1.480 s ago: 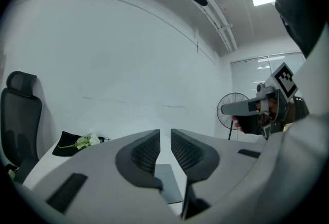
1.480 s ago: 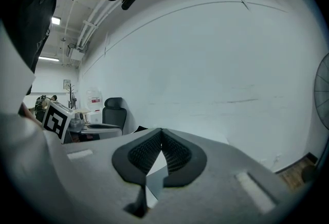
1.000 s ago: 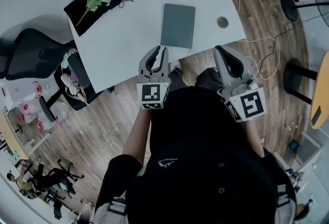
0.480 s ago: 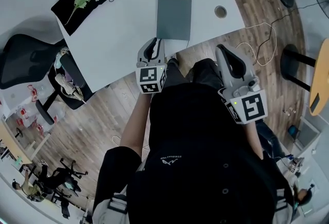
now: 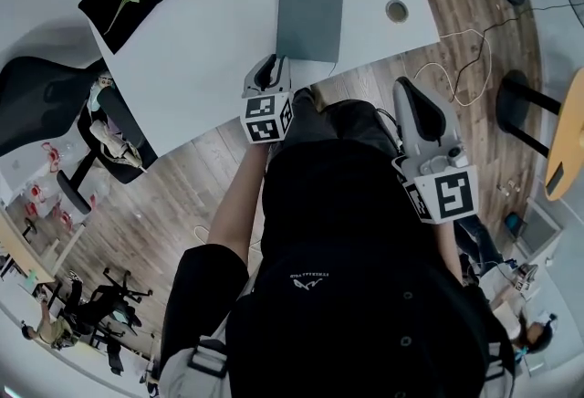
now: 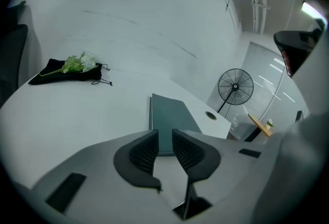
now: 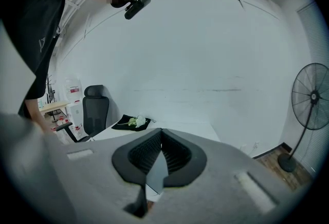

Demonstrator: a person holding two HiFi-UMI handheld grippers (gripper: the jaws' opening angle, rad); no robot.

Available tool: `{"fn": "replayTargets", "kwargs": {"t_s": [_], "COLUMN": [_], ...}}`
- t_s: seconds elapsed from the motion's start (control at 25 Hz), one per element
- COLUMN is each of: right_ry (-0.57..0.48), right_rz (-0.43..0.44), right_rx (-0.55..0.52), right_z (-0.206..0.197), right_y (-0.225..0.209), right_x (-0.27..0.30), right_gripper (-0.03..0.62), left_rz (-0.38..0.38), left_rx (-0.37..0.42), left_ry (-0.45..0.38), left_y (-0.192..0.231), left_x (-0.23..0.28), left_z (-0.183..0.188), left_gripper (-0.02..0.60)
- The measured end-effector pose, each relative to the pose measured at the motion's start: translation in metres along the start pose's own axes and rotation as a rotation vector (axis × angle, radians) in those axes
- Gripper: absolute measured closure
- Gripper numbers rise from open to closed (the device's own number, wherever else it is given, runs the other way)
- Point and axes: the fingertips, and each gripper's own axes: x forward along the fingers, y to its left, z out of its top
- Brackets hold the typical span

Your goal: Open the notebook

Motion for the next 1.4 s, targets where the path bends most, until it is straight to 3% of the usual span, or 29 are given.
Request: {"fn": "replayTargets", "kwargs": {"t_s": [0.48, 0.64, 1.4], "right_ry": [0.033, 0.043, 0.027], "right_rz": [-0.020, -0.025, -0.065], "right_rx": [0.030, 0.034, 0.044], "right_z": [-0.009, -0.011, -0.016], "right_y": [-0.013, -0.015, -0.024], "right_x": [0.002, 0.002, -0.010], "right_gripper": [0.589, 0.589, 0.589], "left_rz": [0.032, 0.007, 0.062], "left_rx": [-0.134, -0.185, -0.204], "left_ry": [0.082, 0.093, 0.097], "left_y": [0.014, 0.013, 0.014], "left_x": [0.024, 0.028, 0.025], "left_z": [-0.024, -0.026, -0.021], "left_gripper": [0.488, 0.485, 0.546]}}
